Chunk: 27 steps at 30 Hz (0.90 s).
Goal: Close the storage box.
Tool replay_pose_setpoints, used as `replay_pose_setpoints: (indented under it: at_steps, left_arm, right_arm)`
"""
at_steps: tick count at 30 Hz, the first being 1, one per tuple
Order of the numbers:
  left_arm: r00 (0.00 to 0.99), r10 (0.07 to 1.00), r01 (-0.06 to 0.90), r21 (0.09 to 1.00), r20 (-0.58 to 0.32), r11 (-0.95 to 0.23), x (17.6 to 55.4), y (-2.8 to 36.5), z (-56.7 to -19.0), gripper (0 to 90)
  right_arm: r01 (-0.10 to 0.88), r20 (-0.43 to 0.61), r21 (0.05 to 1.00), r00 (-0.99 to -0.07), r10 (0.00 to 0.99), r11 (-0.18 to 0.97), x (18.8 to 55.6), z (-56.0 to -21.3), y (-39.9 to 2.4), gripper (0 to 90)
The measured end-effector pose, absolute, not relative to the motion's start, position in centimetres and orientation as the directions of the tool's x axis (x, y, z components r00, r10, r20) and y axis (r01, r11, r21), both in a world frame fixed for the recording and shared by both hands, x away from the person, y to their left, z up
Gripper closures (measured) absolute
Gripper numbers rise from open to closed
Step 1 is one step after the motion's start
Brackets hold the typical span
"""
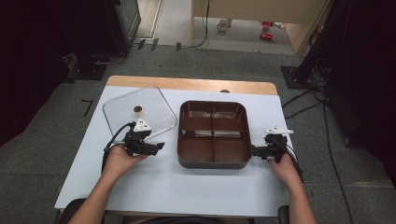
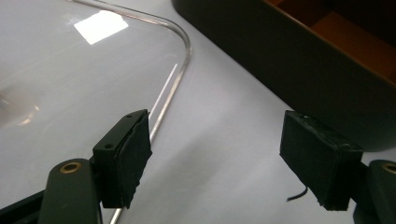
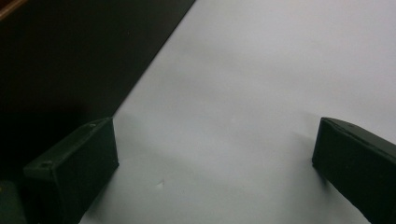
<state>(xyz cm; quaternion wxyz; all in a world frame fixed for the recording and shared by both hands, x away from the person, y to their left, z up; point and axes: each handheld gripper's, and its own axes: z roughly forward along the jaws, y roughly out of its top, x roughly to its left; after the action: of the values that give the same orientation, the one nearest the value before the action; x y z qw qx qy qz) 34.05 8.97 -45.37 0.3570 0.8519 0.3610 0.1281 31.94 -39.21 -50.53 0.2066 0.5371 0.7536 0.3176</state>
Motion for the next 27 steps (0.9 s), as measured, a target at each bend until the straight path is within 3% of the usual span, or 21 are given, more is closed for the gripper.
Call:
replay_pose_setpoints:
  at_steps: [27]
  left_arm:
    - [0.650, 0.759, 0.562, 0.701, -0.046, -0.439, 39.3, 11.2, -45.1, 26.0]
  right_arm:
    - [0.679, 0.030, 0.700, -0.338, 0.941, 0.221, 31.9, -50.5, -39.2, 0.0]
